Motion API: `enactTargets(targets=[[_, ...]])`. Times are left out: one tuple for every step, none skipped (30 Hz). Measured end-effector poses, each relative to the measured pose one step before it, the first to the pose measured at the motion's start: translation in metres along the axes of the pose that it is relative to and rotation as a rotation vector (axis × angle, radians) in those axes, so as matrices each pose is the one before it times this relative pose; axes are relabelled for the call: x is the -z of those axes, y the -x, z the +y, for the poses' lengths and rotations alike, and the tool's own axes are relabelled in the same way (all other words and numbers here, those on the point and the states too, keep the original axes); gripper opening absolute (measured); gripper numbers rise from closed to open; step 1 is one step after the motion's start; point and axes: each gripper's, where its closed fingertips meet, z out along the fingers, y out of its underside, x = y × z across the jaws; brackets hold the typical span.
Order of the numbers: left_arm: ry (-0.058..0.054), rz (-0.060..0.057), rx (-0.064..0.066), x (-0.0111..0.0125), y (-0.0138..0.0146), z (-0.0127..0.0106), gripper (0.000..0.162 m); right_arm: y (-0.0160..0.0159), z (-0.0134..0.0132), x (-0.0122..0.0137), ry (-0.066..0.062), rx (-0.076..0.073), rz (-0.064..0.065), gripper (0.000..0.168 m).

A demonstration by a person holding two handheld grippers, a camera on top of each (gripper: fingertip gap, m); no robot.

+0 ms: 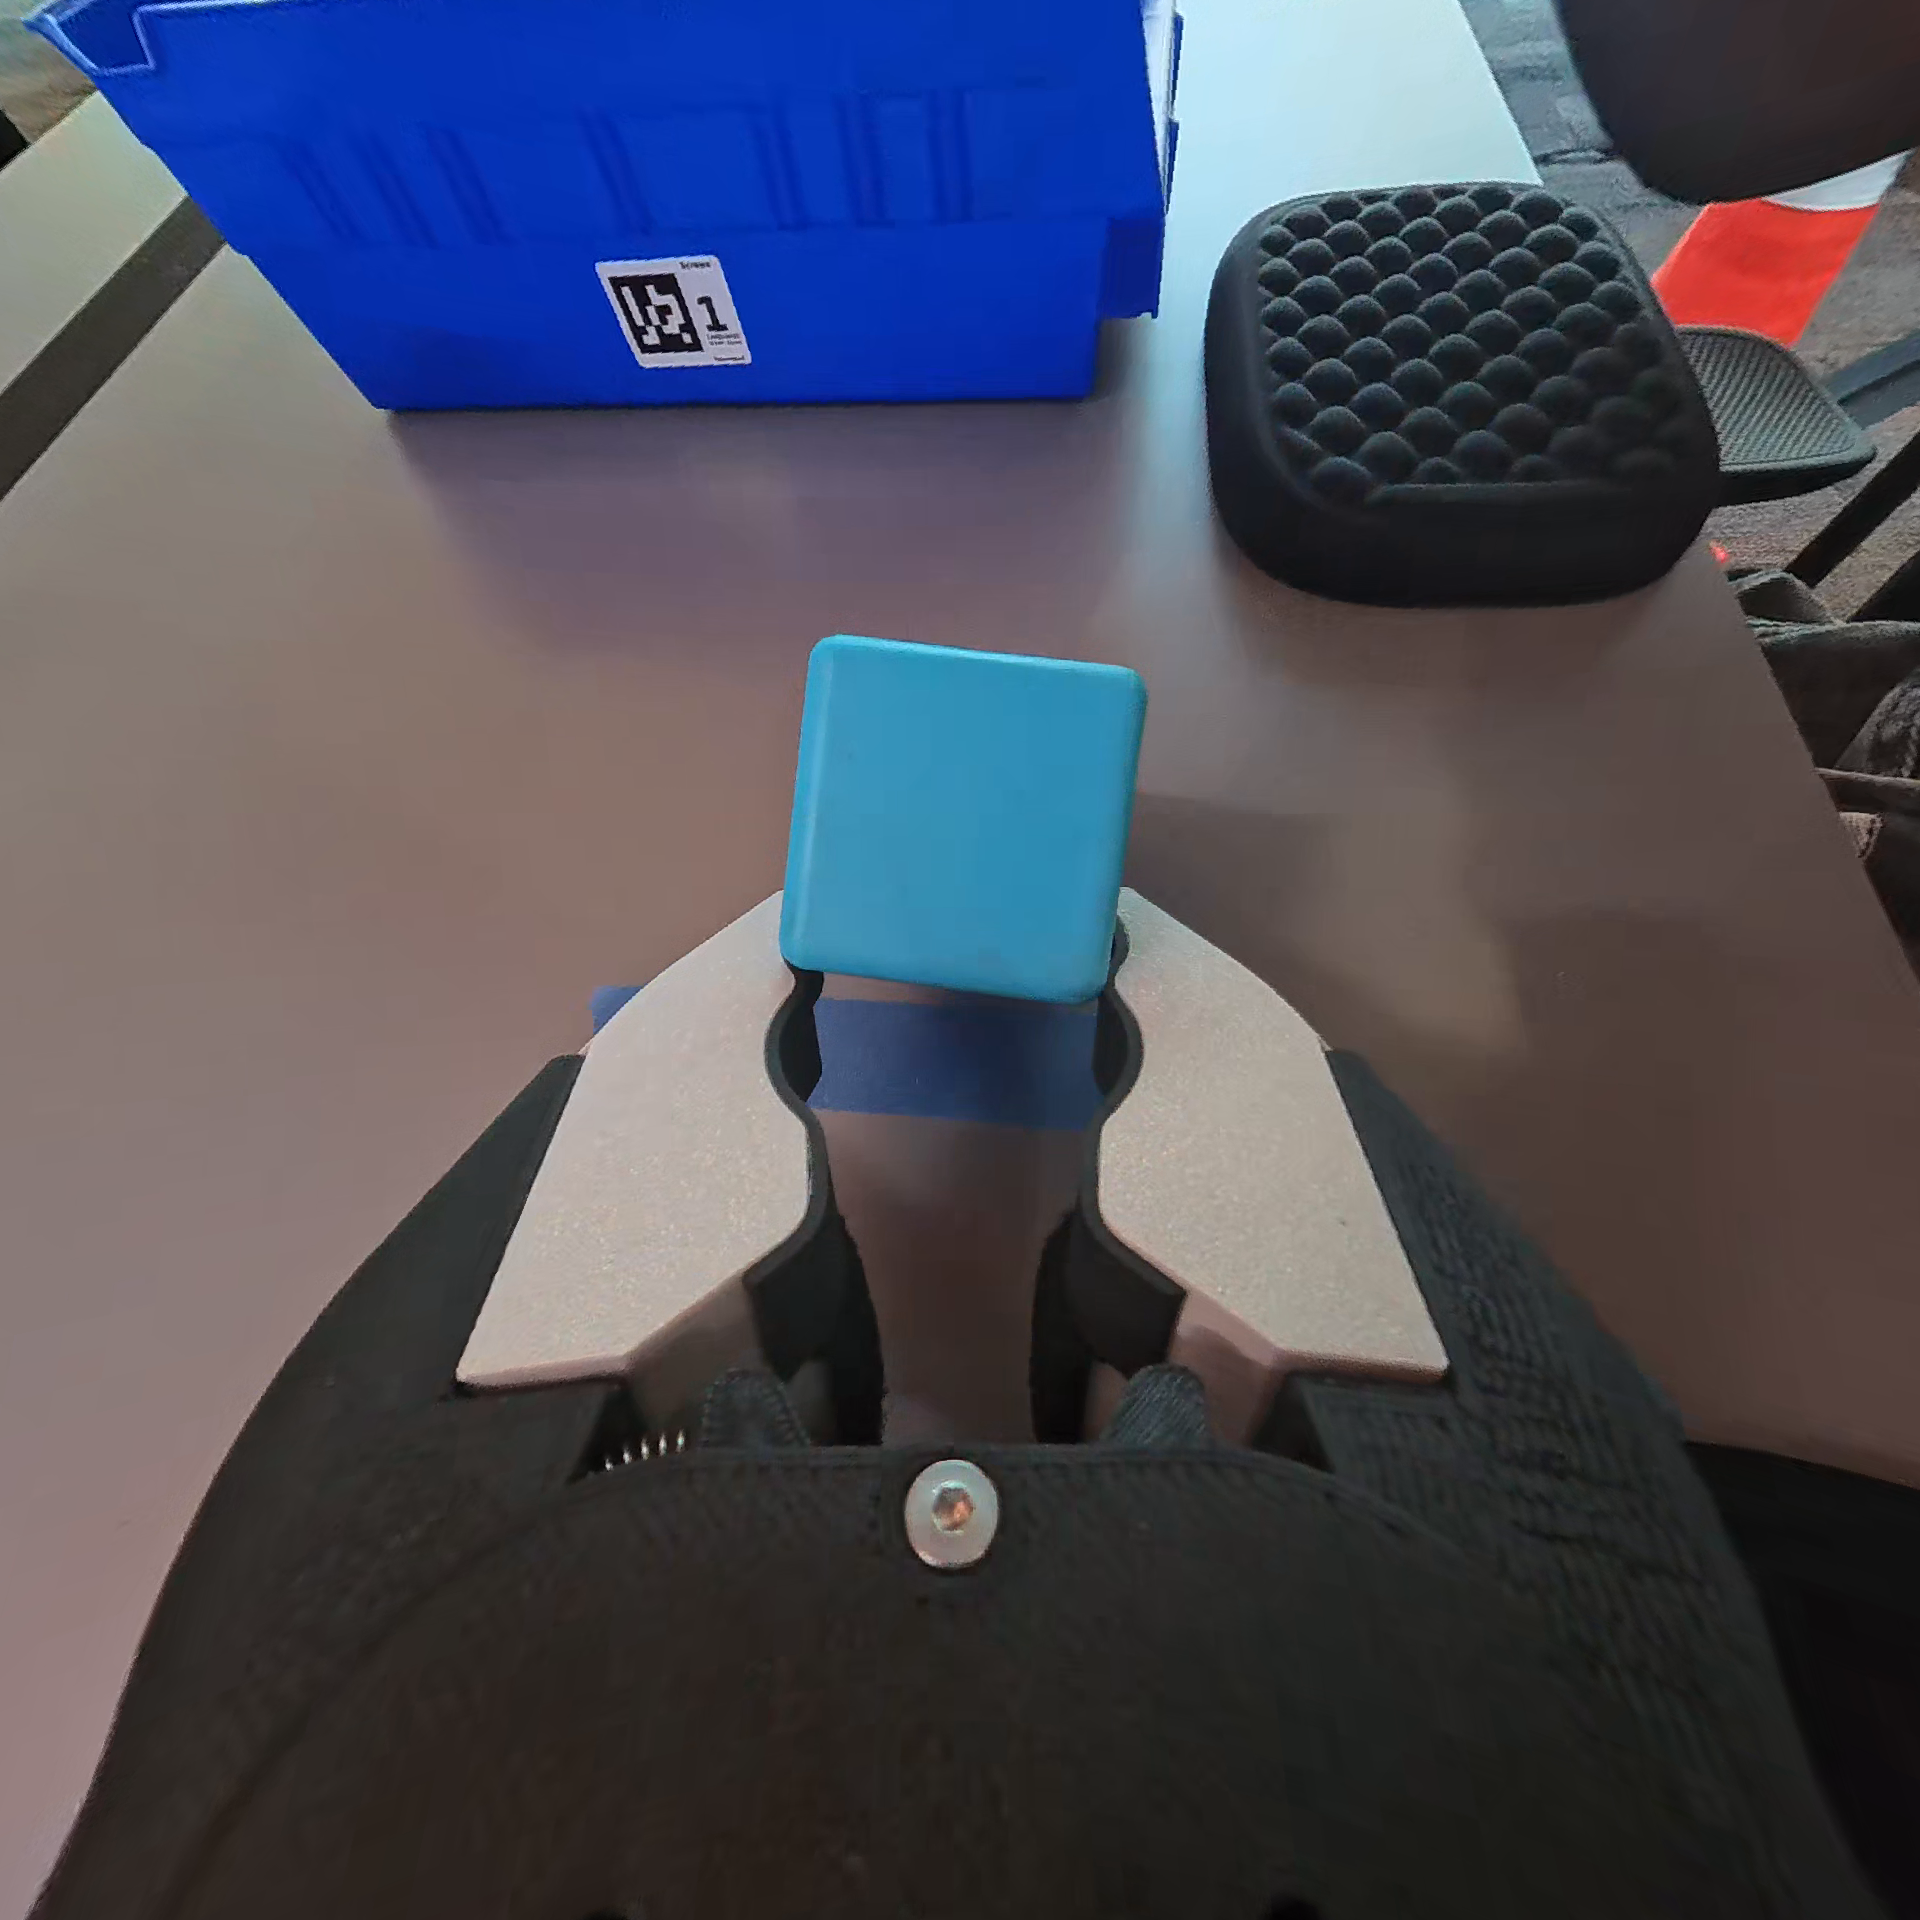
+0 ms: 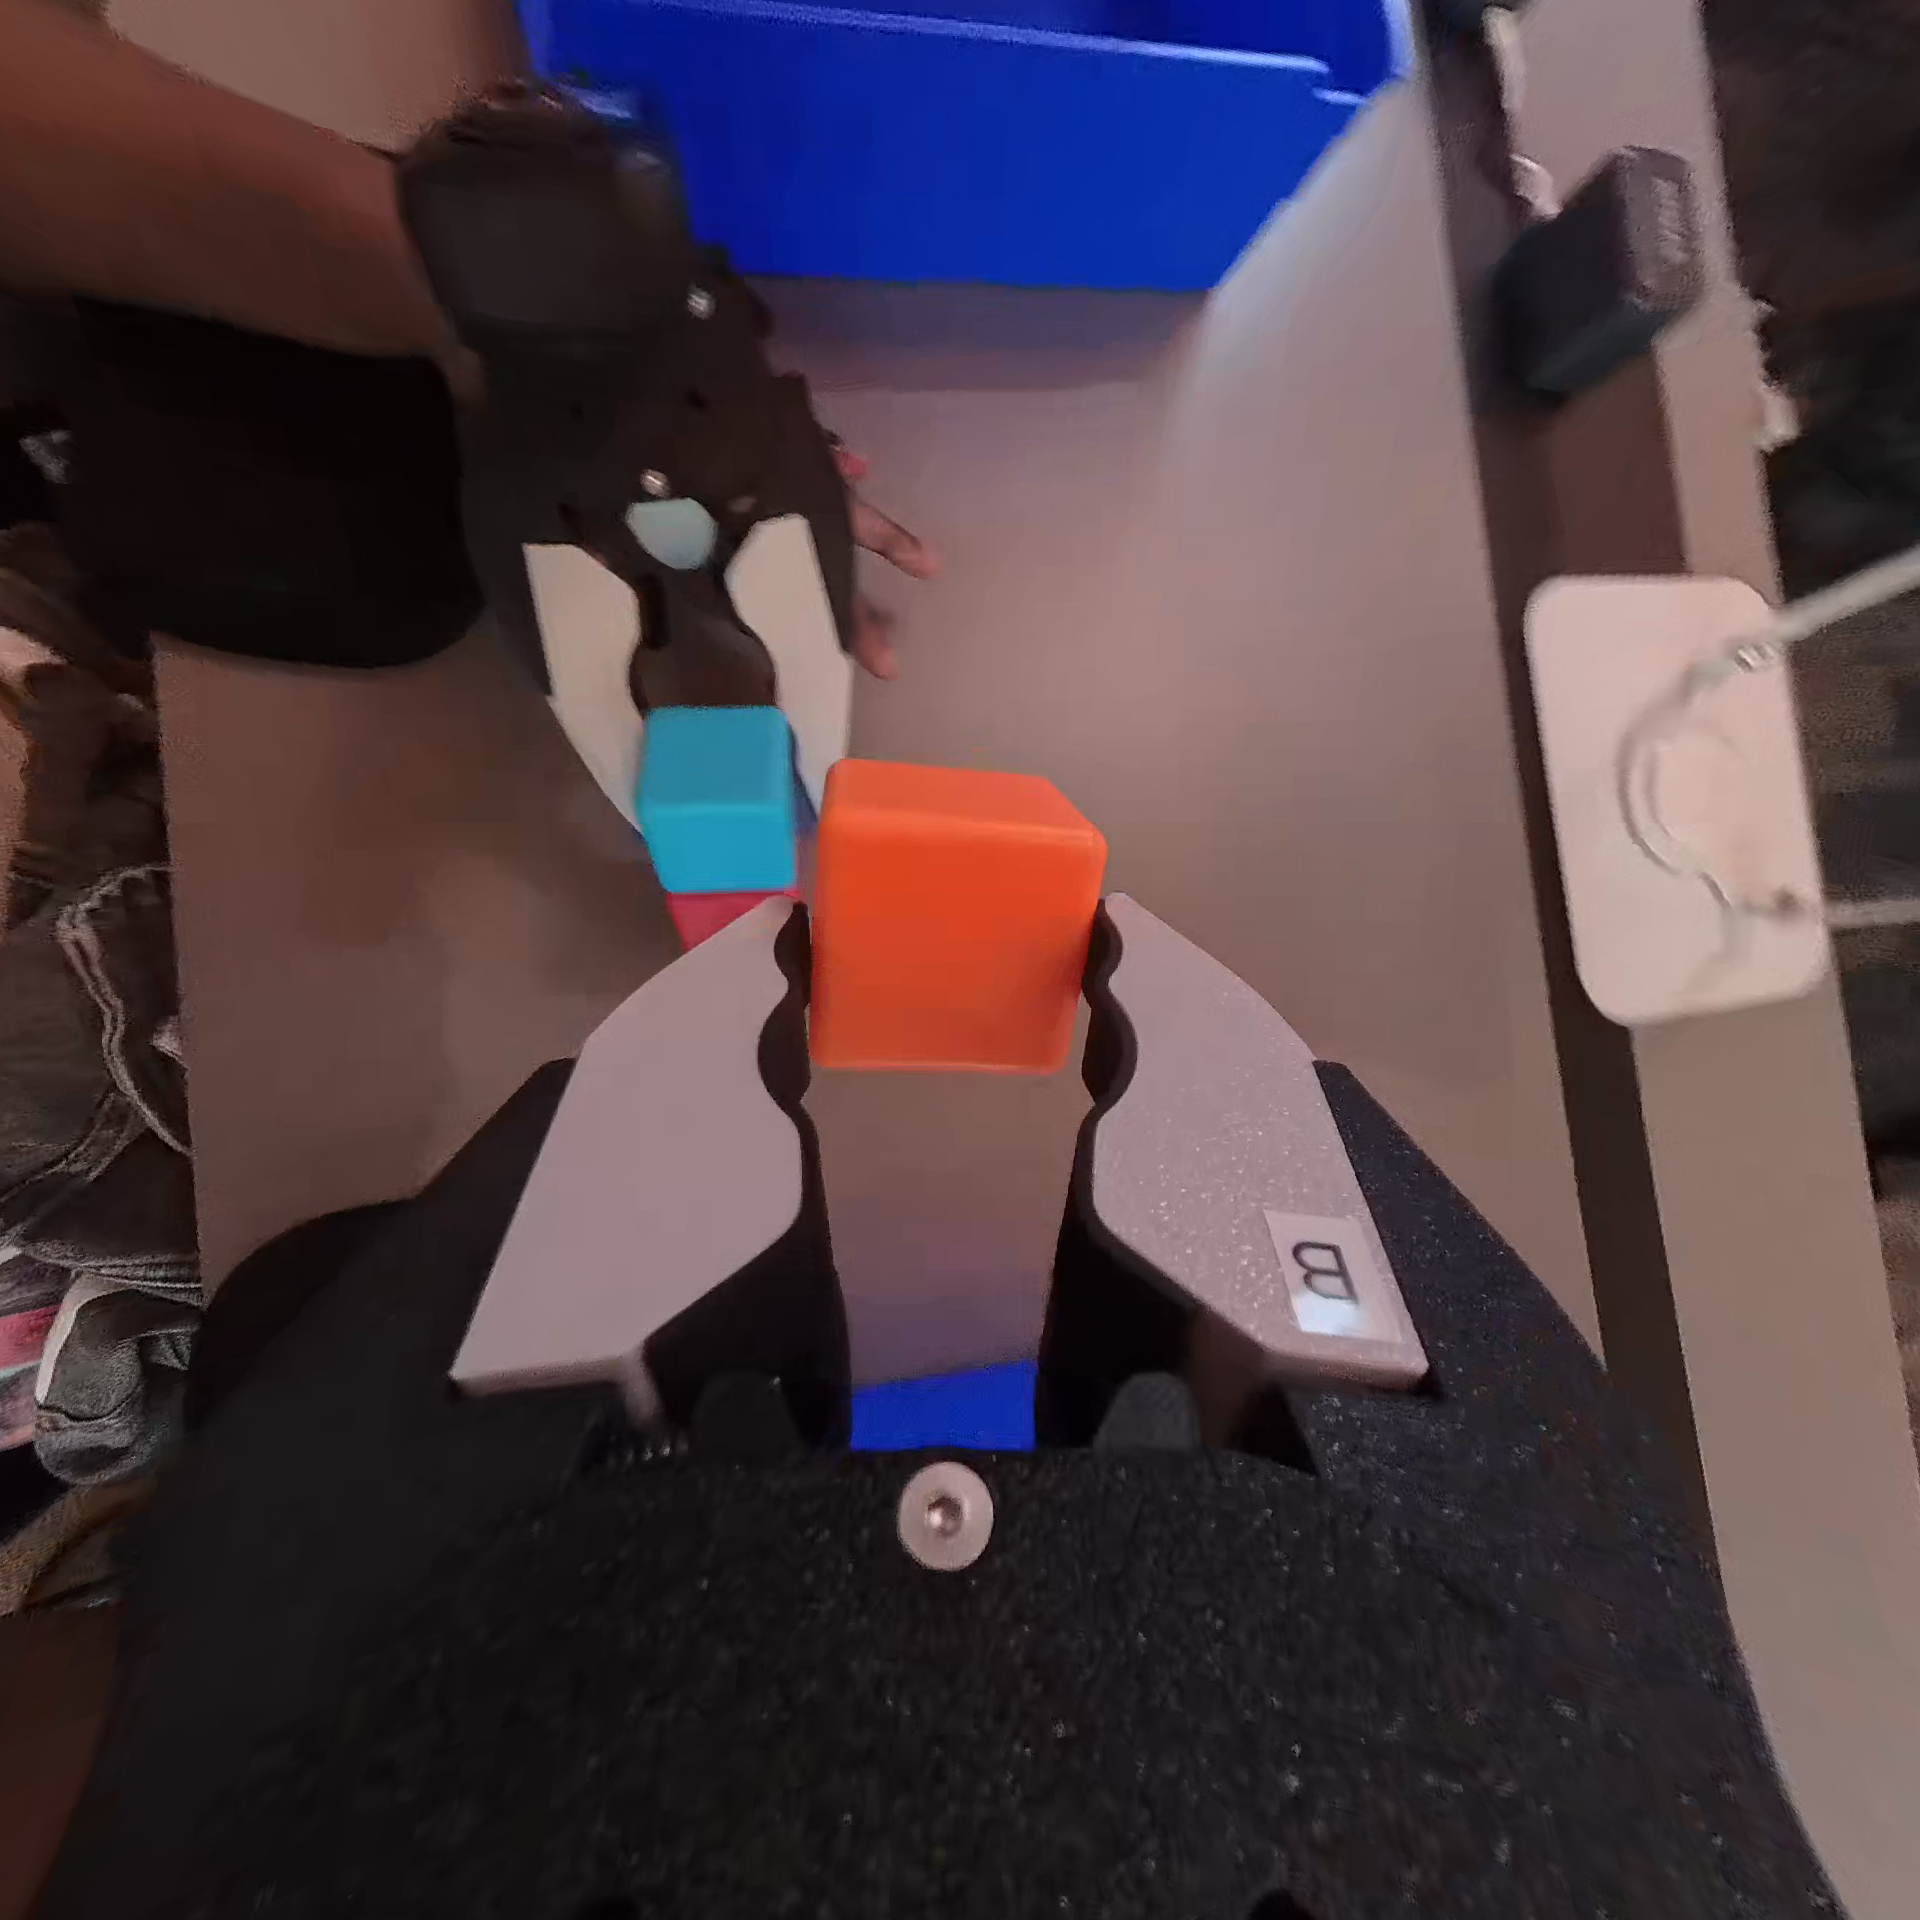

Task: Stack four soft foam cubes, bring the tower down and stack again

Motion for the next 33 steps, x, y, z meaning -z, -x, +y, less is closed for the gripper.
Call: enactTargets(targets=[[0.0009, -0.0033, -0.0070, 0.00071, 0.00010, -0.00005, 0.050, -0.00984, 0.01336, 0.01318, 0.0114, -0.0483, 0.0581, 0.051], [-0.0042, -0.0033, -0.0049, 0.00118, 0.00010, -0.00126, 0.050, -0.01332, 0.01740, 0.01257, 0.0282, -0.0619, 0.0718, 0.051], [-0.0102, -0.0036, 0.0000, 0.00132, 0.00047, -0.00233, 0.050, -0.01676, 0.02196, 0.01054, 0.0479, -0.0746, 0.0802, 0.051], [-0.0069, 0.0010, 0.0021, 0.00138, -0.00008, -0.00212, 0.050, -0.01855, 0.02480, 0.00683, 0.0595, -0.0824, 0.0769, 0.051], [-0.0087, -0.0030, 0.0037, 0.00144, 0.00036, -0.00213, 0.049, -0.01781, 0.02405, 0.00238, 0.0535, -0.0873, 0.0582, 0.051], [-0.0011, -0.0022, -0.0015, 0.00114, 0.00025, -0.00062, 0.050, -0.01570, 0.02131, -0.00240, 0.0410, -0.0931, 0.0340, 0.051], [0.0041, -0.0035, -0.0038, 0.00059, 0.00028, 0.00030, 0.050, -0.01418, 0.01795, -0.00634, 0.0330, -0.0967, 0.0226, 0.051], [0.0004, -0.0015, -0.0014, 0.00003, 0.00001, 0.00013, 0.049, -0.01352, 0.01529, -0.00954, 0.0324, -0.0923, 0.0230, 0.050], [-0.0023, 0.0025, 0.0046, -0.00043, -0.00034, -0.00007, 0.049, -0.01244, 0.01353, -0.01198, 0.0388, -0.0796, 0.0264, 0.050], [0.0000, 0.0055, 0.0056, -0.00056, -0.00043, 0.00034, 0.049, -0.01131, 0.01243, -0.01364, 0.0469, -0.0670, 0.0287, 0.050], [-0.0009, 0.0033, 0.0043, -0.00062, -0.00027, 0.00043, 0.049, -0.00983, 0.01123, -0.01392, 0.0525, -0.0568, 0.0278, 0.050], [0.0026, 0.0033, 0.0034, -0.00064, -0.00032, 0.00095, 0.050, -0.00789, 0.00876, -0.01315, 0.0467, -0.0419, 0.0241, 0.050], [0.0054, 0.0016, 0.0023, -0.00034, -0.00014, 0.00147, 0.050, -0.00632, 0.00622, -0.01202, 0.0358, -0.0314, 0.0185, 0.051], [0.0051, 0.0011, -0.0006, -0.00032, -0.00014, 0.00142, 0.050, -0.00561, 0.00496, -0.01042, 0.0328, -0.0302, 0.0170, 0.050], [-0.0037, 0.0006, 0.0010, 0.00009, -0.00002, -0.00015, 0.050, -0.00559, 0.00457, -0.00922, 0.0334, -0.0271, 0.0171, 0.050], [-0.0007, 0.0013, -0.0006, 0.00012, -0.00002, 0.00002, 0.050, -0.00379, 0.00427, -0.00851, 0.0348, -0.0206, 0.0061, 0.050], [-0.0007, 0.0008, -0.0008, 0.00002, -0.00004, 0.00007, 0.050, -0.00189, 0.00321, -0.00800, 0.0315, -0.0126, -0.0060, 0.050], [-0.0012, 0.0005, 0.0011, -0.00016, 0.00005, 0.00006, 0.050, -0.00220, 0.00131, -0.00731, 0.0206, -0.0083, -0.0016, 0.050], [-0.0017, 0.0006, 0.0020, 0.00009, 0.00002, 0.00004, 0.050, -0.00250, 0.00084, -0.00643, 0.0186, -0.0083, 0.0027, 0.050], [-0.0016, 0.0006, 0.0025, -0.00002, 0.00005, 0.00011, 0.050, -0.00098, 0.00221, -0.00591, 0.0259, -0.0050, -0.0057, 0.051], [-0.0014, 0.0007, 0.0018, 0.00005, 0.00010, 0.00004, 0.050, 0.00003, 0.00251, -0.00516, 0.0246, -0.0007, -0.0109, 0.051], [-0.0017, 0.0004, 0.0016, 0.00000, -0.00001, 0.00009, 0.050, -0.00010, 0.00072, -0.00290, 0.0094, -0.0001, -0.0076, 0.051], [-0.0040, -0.0014, 0.0045, -0.00009, 0.00033, -0.00014, 0.055, -0.00003, -0.00149, 0.00065, -0.0123, 0.0018, -0.0033, 0.051], [-0.0035, 0.0017, 0.0088, -0.00029, 0.00000, -0.00007, 0.064, 0.00111, -0.00352, 0.00400, -0.0333, 0.0042, -0.0038, 0.051], [0.0011, 0.0013, 0.0113, -0.00046, 0.00024, 0.00073, 0.074, 0.00256, -0.00474, 0.00734, -0.0457, 0.0032, -0.0068, 0.053], [0.0041, -0.0024, 0.0086, -0.00071, 0.00064, 0.00129, 0.081, 0.00328, -0.00493, 0.01059, -0.0467, 0.0067, -0.0022, 0.059], [0.0064, -0.0007, 0.0043, -0.00101, 0.00052, 0.00188, 0.084, 0.00495, -0.00568, 0.01367, -0.0475, 0.0204, -0.0002, 0.068], [0.0079, 0.0016, 0.0041, -0.00164, 0.00021, 0.00234, 0.085, 0.00927, -0.00860, 0.01638, -0.0586, 0.0441, -0.0118, 0.076], [0.0121, 0.0059, 0.0034, -0.00203, -0.00055, 0.00267, 0.086, 0.01445, -0.01302, 0.01824, -0.0772, 0.0671, -0.0242, 0.083], [0.0186, 0.0043, -0.0032, -0.00214, -0.00062, 0.00288, 0.086, 0.01977, -0.01764, 0.01879, -0.0898, 0.0844, -0.0373, 0.083], [0.0200, -0.0020, -0.0066, -0.00221, -0.00023, 0.00250, 0.086, 0.02631, -0.02127, 0.01745, -0.0952, 0.1034, -0.0605, 0.082], [0.0155, -0.0007, -0.0067, -0.00208, -0.00041, 0.00179, 0.086, 0.03342, -0.02322, 0.01366, -0.0902, 0.1156, -0.0906, 0.079], [0.0135, -0.0011, -0.0038, -0.00203, -0.00025, 0.00138, 0.086, 0.03859, -0.02245, 0.00726, -0.0691, 0.1195, -0.1171, 0.077]])
